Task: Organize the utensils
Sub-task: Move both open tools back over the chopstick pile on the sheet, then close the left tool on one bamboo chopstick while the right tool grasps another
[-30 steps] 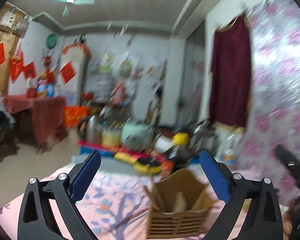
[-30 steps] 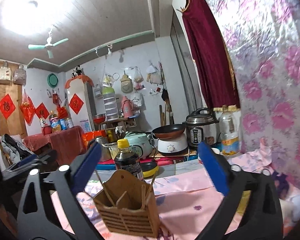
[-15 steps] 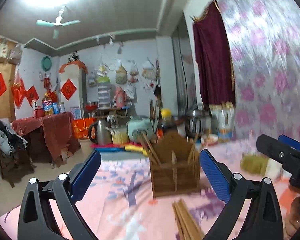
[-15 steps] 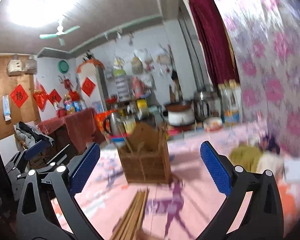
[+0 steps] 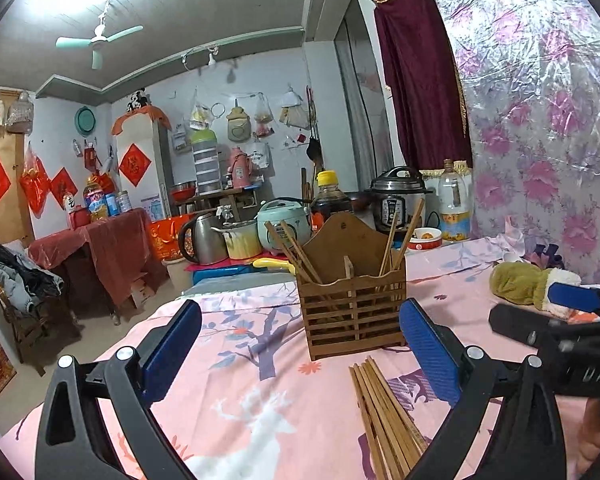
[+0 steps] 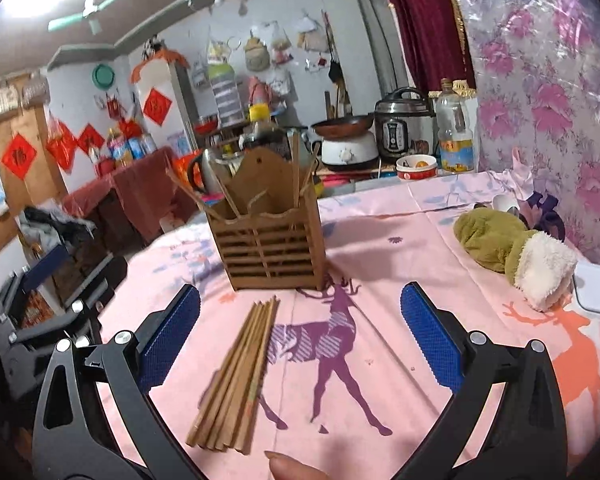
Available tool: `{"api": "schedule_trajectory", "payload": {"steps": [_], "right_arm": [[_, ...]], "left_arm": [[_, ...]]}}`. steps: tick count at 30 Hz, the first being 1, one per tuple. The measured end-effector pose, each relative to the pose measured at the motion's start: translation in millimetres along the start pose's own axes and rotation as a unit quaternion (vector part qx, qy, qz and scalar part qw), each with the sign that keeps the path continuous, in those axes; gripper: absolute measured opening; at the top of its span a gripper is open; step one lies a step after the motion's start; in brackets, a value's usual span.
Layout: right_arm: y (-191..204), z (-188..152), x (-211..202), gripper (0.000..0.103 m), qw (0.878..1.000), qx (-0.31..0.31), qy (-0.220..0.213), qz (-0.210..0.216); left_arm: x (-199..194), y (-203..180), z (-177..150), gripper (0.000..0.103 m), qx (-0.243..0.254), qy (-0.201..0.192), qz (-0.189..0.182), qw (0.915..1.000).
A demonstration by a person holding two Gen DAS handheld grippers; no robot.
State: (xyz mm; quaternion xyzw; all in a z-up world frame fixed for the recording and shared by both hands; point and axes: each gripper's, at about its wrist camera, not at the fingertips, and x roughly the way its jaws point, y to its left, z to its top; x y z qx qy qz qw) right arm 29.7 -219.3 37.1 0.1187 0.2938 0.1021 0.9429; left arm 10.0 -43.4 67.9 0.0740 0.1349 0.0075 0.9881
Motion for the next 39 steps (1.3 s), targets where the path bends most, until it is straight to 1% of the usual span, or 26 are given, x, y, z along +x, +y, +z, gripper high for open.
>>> {"api": "schedule_trajectory", "payload": {"steps": [5, 9, 12, 16, 20, 23, 25, 27, 30, 33, 36, 38, 39], "right_arm": [[0, -3, 9, 0.097, 1.0, 0.0, 0.025, -0.001], [-1, -4, 16, 0.097, 0.999, -0.006, 0.04, -0.023], [-2, -5, 21, 0.097, 0.998, -0.01, 0.049, -0.034], [-1, -7, 26, 0.097, 0.997, -0.016, 0.065, -0.042], [-3, -9, 30, 0.097, 0.996, -0.017, 0.079, -0.045], [-7, -10, 35, 0.097, 0.994, -0.008, 0.099, -0.044], [-11, -11, 40, 0.097, 0.992, 0.003, 0.114, -0.048], [-19, -10, 44, 0.097, 0.99, 0.021, 0.129, -0.048], [-29, -10, 44, 0.097, 0.989, 0.052, 0.134, -0.043], [-37, -9, 42, 0.097, 0.987, 0.078, 0.133, -0.036], [-38, -8, 42, 0.097, 0.987, 0.086, 0.132, -0.037], [-38, -9, 43, 0.097, 0.986, 0.087, 0.134, -0.037], [-38, -9, 43, 0.097, 0.986, 0.087, 0.135, -0.035]], "left_arm": [[5, 4, 0, 0.097, -0.005, 0.017, -0.006, 0.9998], [16, 5, -5, 0.097, -0.004, 0.04, -0.008, 0.9992], [28, 9, -10, 0.097, -0.012, 0.07, -0.01, 0.9974], [45, 21, -18, 0.097, -0.04, 0.118, -0.018, 0.992], [56, 29, -26, 0.097, -0.047, 0.157, -0.021, 0.9863], [67, 32, -36, 0.097, -0.049, 0.198, -0.034, 0.9785], [75, 32, -42, 0.097, -0.051, 0.223, -0.051, 0.9722], [81, 28, -48, 0.097, -0.047, 0.241, -0.065, 0.9672], [90, 22, -58, 0.097, -0.036, 0.269, -0.074, 0.9595], [98, 17, -68, 0.097, -0.034, 0.302, -0.096, 0.9478], [103, 10, -75, 0.097, -0.02, 0.323, -0.1, 0.941], [110, 6, -84, 0.097, -0.011, 0.349, -0.101, 0.9317], [112, 6, -86, 0.097, -0.011, 0.355, -0.101, 0.9291]]}}
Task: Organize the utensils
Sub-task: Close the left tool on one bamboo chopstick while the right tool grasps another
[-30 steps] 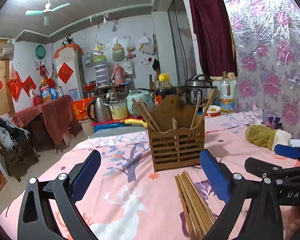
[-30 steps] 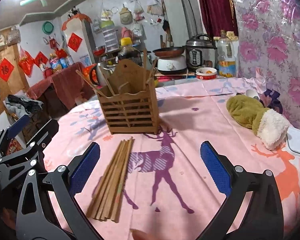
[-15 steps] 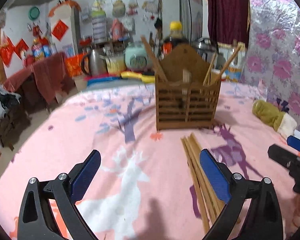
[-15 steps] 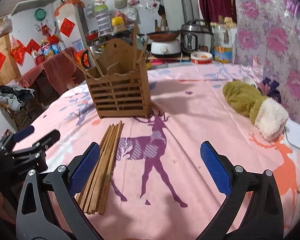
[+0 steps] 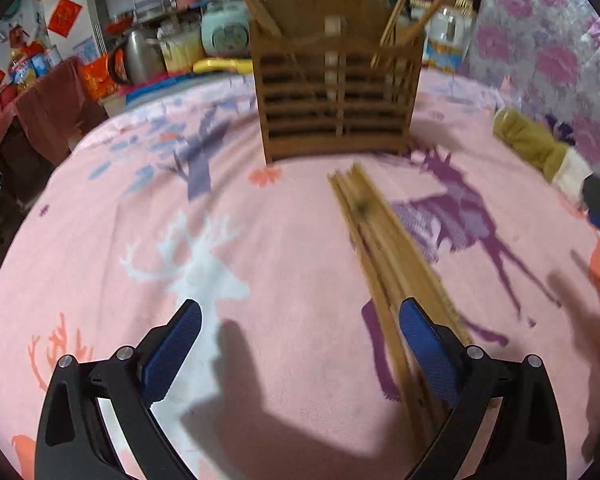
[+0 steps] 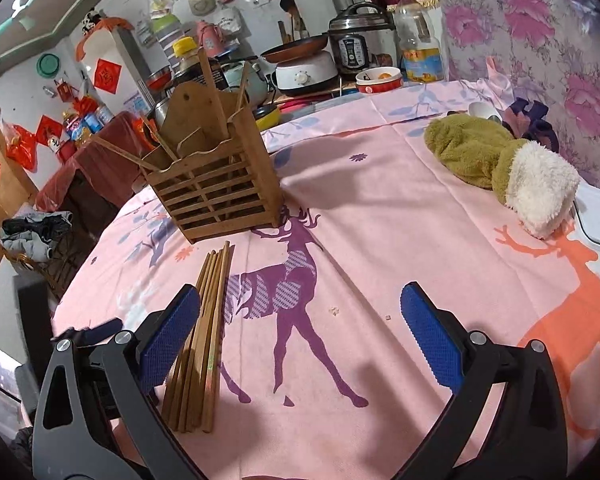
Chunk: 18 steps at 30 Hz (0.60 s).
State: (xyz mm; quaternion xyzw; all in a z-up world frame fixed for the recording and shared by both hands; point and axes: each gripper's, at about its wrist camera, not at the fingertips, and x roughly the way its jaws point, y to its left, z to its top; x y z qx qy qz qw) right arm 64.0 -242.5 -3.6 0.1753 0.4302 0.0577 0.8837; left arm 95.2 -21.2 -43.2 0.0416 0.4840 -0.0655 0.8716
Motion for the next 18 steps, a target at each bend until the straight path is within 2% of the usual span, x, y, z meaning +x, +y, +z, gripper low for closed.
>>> {"api": "schedule_trajectory", "payload": {"steps": [4, 6, 8, 9, 11, 13, 16, 18], "right_arm": [[0, 0, -2, 0.097, 1.0, 0.0, -0.002, 0.001], [0, 1, -1, 0.097, 1.0, 0.0, -0.002, 0.001], [0, 0, -1, 0.097, 1.0, -0.002, 0.001, 0.002], [1, 0, -1, 0.097, 1.0, -0.004, 0.004, 0.003], [6, -2, 1, 0.097, 1.0, -0.016, 0.011, 0.006], [13, -6, 4, 0.097, 0.999, -0.036, 0.023, 0.011], [19, -10, 10, 0.097, 0.998, -0.054, 0.04, 0.013], [14, -8, 9, 0.097, 0.998, -0.045, 0.038, 0.007]], "left_arm": [[9, 11, 1, 0.098, -0.018, 0.022, -0.022, 0.9993], [7, 23, 4, 0.098, -0.034, 0.015, 0.005, 0.9993], [11, 46, 8, 0.098, -0.063, 0.013, 0.067, 0.9957], [12, 54, 9, 0.097, -0.076, 0.016, 0.074, 0.9942], [14, 73, 9, 0.097, -0.114, 0.024, 0.05, 0.9919], [10, 80, 8, 0.097, -0.142, 0.024, 0.004, 0.9896], [4, 61, 8, 0.097, -0.118, 0.028, -0.076, 0.9897], [7, 40, 7, 0.097, -0.08, 0.035, -0.087, 0.9924]]}}
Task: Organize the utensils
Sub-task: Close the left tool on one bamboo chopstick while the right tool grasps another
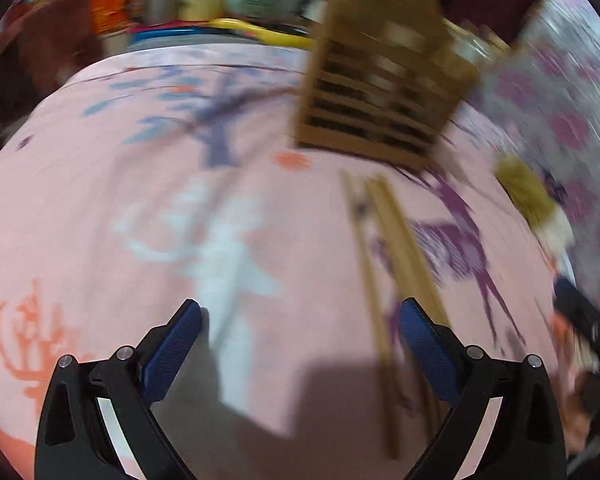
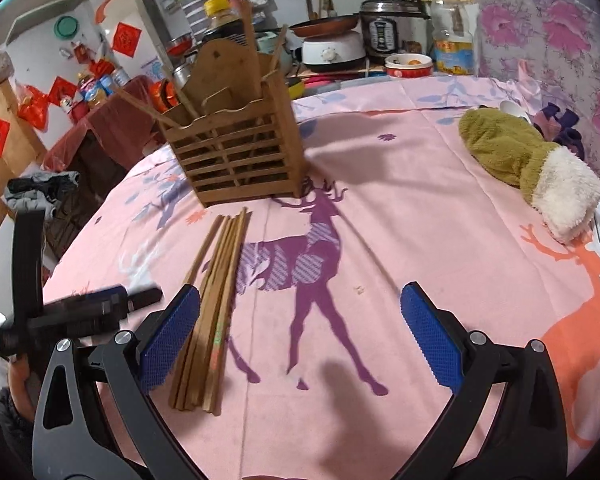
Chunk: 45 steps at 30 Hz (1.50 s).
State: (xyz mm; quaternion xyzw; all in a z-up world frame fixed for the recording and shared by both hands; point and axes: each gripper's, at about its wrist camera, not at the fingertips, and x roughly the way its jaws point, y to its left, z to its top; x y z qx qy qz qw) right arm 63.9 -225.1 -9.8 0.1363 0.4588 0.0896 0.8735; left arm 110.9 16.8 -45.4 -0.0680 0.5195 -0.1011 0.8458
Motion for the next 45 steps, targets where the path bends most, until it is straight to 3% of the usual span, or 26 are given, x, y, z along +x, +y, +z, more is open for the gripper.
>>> {"api": "schedule_trajectory", "payload": {"steps": [4, 9, 11, 17, 24, 27, 30, 31, 34, 36, 41, 45], "right_arm": [[-14, 3, -3, 0.097, 0.999, 0.034, -0.003, 0.011], [-6, -1, 7, 0.096, 0.999, 0.012, 0.023, 0.027], [5, -7, 13, 0.09, 0.998, -0.019, 0.046, 0.043], [25, -26, 32, 0.071, 0.987, -0.079, 0.113, 0.081], [45, -52, 28, 0.068, 0.975, -0.16, 0.129, 0.078], [49, -54, 29, 0.064, 0.973, -0.192, 0.121, 0.05], [29, -41, 28, 0.057, 0.979, -0.181, 0.081, -0.048], [21, -36, 29, 0.052, 0.981, -0.169, 0.078, -0.052], [5, -27, 27, 0.046, 0.989, -0.125, 0.083, -0.002], [7, -28, 26, 0.045, 0.988, -0.129, 0.08, 0.011], [4, -26, 26, 0.044, 0.989, -0.124, 0.077, 0.019], [7, -31, 27, 0.043, 0.988, -0.126, 0.084, 0.028]], "left_arm": [[11, -22, -6, 0.097, 0.064, 0.003, 0.062, 0.996], [12, 15, 6, 0.097, 0.008, -0.003, 0.118, 0.993], [11, 32, 12, 0.097, -0.015, -0.004, 0.133, 0.9911], [11, 35, 18, 0.097, -0.012, -0.004, 0.137, 0.9905], [9, 36, 14, 0.098, -0.011, -0.007, 0.14, 0.9901], [9, 34, 13, 0.098, -0.011, -0.008, 0.14, 0.9901], [9, 34, 14, 0.098, -0.011, -0.008, 0.14, 0.99], [9, 34, 14, 0.098, -0.011, -0.008, 0.141, 0.99], [8, 34, 14, 0.097, -0.01, -0.008, 0.137, 0.9904], [7, 31, 12, 0.097, -0.007, -0.008, 0.132, 0.9912], [-5, 22, -3, 0.097, 0.021, -0.014, 0.103, 0.9944], [-19, 21, -23, 0.087, 0.06, -0.021, 0.081, 0.9947]]}}
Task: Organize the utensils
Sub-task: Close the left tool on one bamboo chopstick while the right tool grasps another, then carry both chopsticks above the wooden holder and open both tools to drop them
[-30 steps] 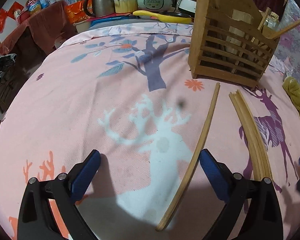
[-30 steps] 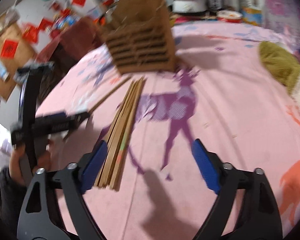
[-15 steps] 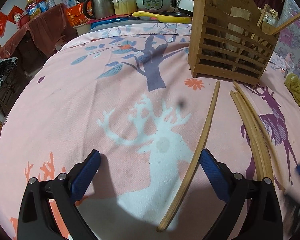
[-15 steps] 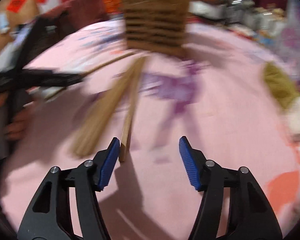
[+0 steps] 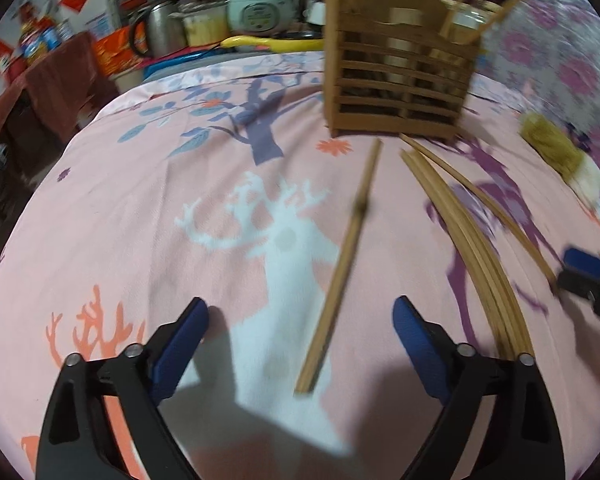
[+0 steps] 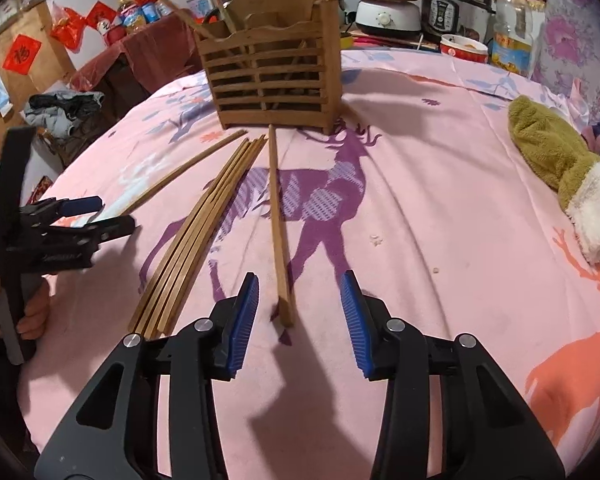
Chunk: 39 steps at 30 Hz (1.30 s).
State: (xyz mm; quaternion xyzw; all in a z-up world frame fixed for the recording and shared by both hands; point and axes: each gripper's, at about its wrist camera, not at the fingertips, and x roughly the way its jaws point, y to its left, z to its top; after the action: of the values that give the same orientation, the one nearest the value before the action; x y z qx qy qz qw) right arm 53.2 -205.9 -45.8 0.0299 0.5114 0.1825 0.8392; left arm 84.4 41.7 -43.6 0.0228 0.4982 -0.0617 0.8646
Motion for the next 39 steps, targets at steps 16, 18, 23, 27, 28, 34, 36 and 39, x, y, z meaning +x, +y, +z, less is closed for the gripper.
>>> {"api": "schedule_trajectory", "payload": {"steps": [16, 18, 23, 27, 28, 34, 36, 39], "right_arm": [[25, -8, 13, 0.069, 0.997, -0.073, 0.027, -0.005], [23, -8, 13, 0.068, 0.997, -0.067, 0.026, -0.001], [14, -7, 9, 0.034, 0.999, -0.048, 0.016, -0.012], [17, -7, 8, 0.006, 0.998, -0.058, 0.013, -0.007], [20, -8, 7, 0.006, 0.998, -0.065, 0.011, -0.014], [26, -9, -11, 0.006, 0.996, -0.078, -0.038, -0.03], [31, -9, -20, 0.006, 0.994, -0.086, -0.061, -0.037], [33, -6, -32, 0.006, 0.992, -0.086, -0.088, -0.034]], "left_arm": [[-13, -15, -13, 0.029, 0.058, -0.01, -0.014, 0.9982], [-13, -18, -13, 0.023, 0.063, -0.01, -0.017, 0.9978], [-13, -16, -13, 0.021, 0.053, -0.01, -0.029, 0.9981], [-15, -17, -15, 0.016, 0.053, -0.012, -0.032, 0.998], [-15, -18, -15, 0.006, 0.054, -0.011, -0.042, 0.9976], [-33, -31, -19, 0.006, 0.071, -0.05, -0.051, 0.9949], [-40, -34, -20, 0.006, 0.072, -0.066, -0.049, 0.994], [-55, -32, -16, 0.006, 0.058, -0.095, -0.055, 0.9922]]}}
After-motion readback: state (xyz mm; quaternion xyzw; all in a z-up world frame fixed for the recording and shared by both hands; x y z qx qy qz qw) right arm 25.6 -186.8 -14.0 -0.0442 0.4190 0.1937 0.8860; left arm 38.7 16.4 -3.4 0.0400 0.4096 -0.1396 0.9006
